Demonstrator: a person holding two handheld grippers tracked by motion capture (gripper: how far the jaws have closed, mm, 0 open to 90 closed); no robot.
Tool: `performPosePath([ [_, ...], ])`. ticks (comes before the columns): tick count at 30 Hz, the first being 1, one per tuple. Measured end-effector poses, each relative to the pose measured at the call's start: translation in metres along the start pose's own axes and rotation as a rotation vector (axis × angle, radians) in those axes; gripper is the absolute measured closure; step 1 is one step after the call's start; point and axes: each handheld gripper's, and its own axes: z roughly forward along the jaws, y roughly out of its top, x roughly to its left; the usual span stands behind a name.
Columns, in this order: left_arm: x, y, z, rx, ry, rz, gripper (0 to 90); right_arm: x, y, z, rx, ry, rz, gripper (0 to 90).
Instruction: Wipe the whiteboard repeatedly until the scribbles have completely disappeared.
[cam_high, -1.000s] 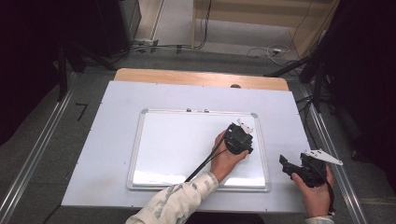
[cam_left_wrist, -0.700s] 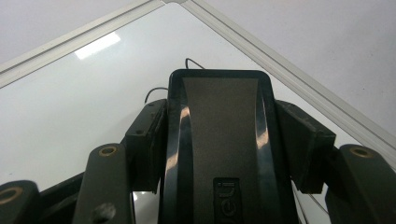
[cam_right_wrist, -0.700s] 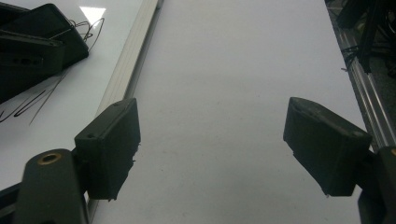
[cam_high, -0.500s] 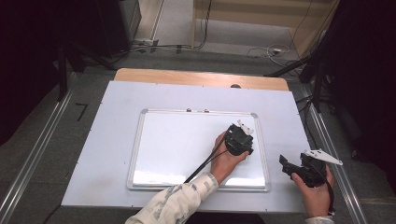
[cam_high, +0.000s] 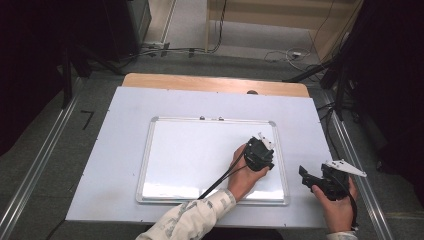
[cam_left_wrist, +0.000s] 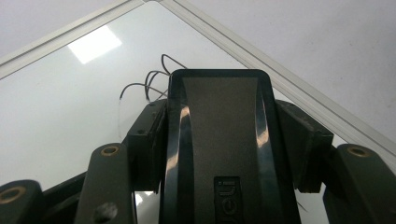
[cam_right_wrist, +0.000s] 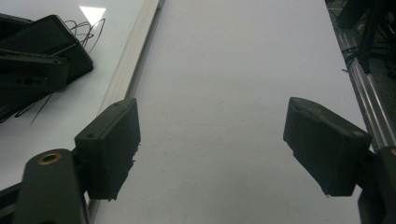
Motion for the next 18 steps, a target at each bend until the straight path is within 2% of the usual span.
performPosePath([
  [18, -0.015, -0.006, -0.006, 0.003, -0.024, 0.007, 41.1, 0.000, 0.000, 0.000, 0.004, 0.003, -0.002, 17.6],
])
